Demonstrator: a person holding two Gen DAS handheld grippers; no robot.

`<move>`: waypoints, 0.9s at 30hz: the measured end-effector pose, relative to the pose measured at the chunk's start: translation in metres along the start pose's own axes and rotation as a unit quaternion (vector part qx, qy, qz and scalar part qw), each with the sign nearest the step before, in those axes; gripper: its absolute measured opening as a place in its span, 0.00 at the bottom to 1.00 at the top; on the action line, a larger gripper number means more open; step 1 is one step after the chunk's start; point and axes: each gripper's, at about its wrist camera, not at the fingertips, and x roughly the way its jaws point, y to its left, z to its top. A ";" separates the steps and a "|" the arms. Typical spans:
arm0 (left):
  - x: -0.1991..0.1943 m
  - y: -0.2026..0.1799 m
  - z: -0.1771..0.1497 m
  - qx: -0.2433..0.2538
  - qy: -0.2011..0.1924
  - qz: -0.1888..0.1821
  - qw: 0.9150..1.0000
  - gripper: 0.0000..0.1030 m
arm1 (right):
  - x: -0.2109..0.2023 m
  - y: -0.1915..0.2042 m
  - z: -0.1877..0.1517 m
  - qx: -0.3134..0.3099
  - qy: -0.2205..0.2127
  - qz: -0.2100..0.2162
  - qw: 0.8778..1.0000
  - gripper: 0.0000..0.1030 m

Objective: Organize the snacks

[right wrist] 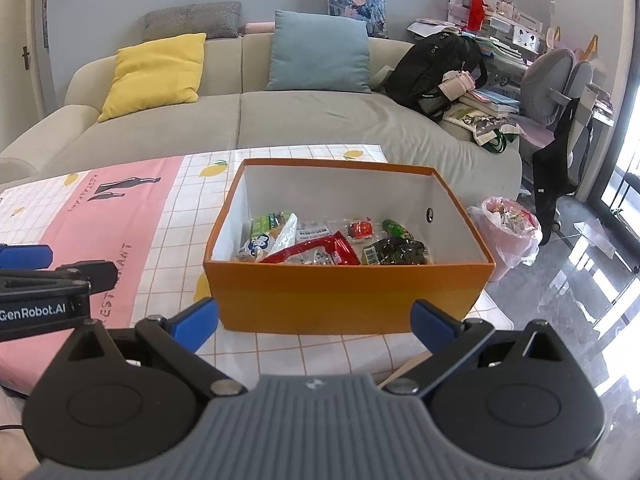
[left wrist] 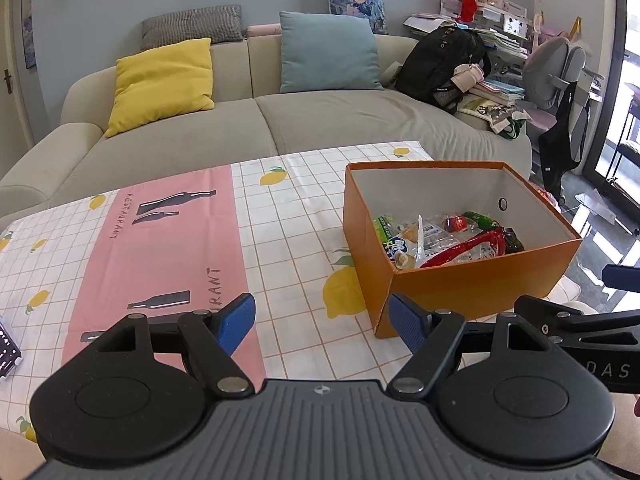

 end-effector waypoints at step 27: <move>-0.001 -0.002 -0.001 -0.006 0.003 0.003 1.000 0.86 | 0.000 0.001 0.001 -0.014 0.001 0.003 1.000 0.97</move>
